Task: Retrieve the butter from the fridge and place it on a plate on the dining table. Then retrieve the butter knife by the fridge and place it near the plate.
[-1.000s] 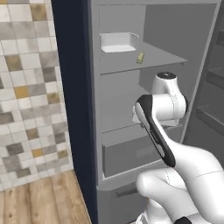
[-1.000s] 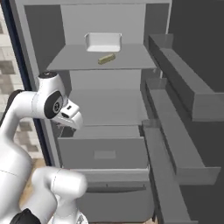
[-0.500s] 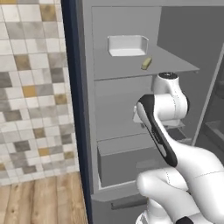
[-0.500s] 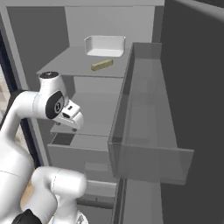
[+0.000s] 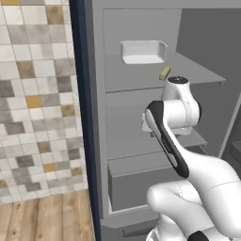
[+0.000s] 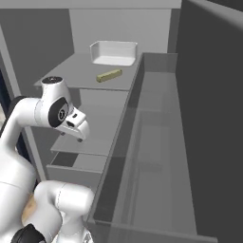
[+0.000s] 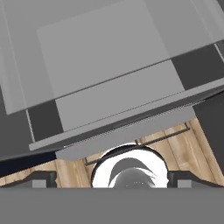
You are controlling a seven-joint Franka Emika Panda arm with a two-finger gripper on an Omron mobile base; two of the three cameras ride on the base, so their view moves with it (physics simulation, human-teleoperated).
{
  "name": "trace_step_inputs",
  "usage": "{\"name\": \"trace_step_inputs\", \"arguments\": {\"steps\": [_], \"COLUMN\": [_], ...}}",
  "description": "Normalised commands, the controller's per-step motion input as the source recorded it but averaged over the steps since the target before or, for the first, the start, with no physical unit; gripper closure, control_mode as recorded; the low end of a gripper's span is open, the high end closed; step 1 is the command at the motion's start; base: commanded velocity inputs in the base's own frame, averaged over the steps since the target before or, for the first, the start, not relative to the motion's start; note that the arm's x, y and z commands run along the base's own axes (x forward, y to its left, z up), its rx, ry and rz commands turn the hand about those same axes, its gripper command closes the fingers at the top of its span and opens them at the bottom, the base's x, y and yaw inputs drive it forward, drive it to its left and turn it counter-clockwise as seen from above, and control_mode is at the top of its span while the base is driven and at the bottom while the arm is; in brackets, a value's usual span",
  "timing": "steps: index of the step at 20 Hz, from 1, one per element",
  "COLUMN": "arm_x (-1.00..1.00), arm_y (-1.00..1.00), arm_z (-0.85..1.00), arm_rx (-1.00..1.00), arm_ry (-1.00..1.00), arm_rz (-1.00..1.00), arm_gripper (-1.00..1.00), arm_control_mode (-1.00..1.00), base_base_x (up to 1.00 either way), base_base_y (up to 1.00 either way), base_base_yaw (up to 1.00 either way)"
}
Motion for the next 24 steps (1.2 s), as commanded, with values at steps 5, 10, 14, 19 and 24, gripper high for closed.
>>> {"name": "trace_step_inputs", "arguments": {"steps": [5, 10, 14, 19, 24], "arm_x": [0.00, 0.00, 0.00, 0.12, 0.54], "arm_y": [0.00, -0.03, -0.31, -0.14, 0.01], "arm_z": [0.00, 0.00, 0.41, 0.97, 0.90], "arm_rx": [0.00, 0.00, 0.01, -0.07, -0.21], "arm_ry": [0.00, -0.01, -0.05, 0.00, -0.23], "arm_rz": [0.00, 0.00, -0.01, -0.19, -0.23], "arm_gripper": [-1.00, -1.00, -1.00, -1.00, -1.00], "arm_control_mode": [1.00, -1.00, -1.00, -1.00, -1.00], "base_base_x": [0.08, 0.00, 0.00, 0.00, 0.00], "base_base_y": [-0.02, 0.00, 0.00, 0.00, 0.00], "base_base_yaw": [0.06, 0.01, 0.00, 0.00, 0.00]}}
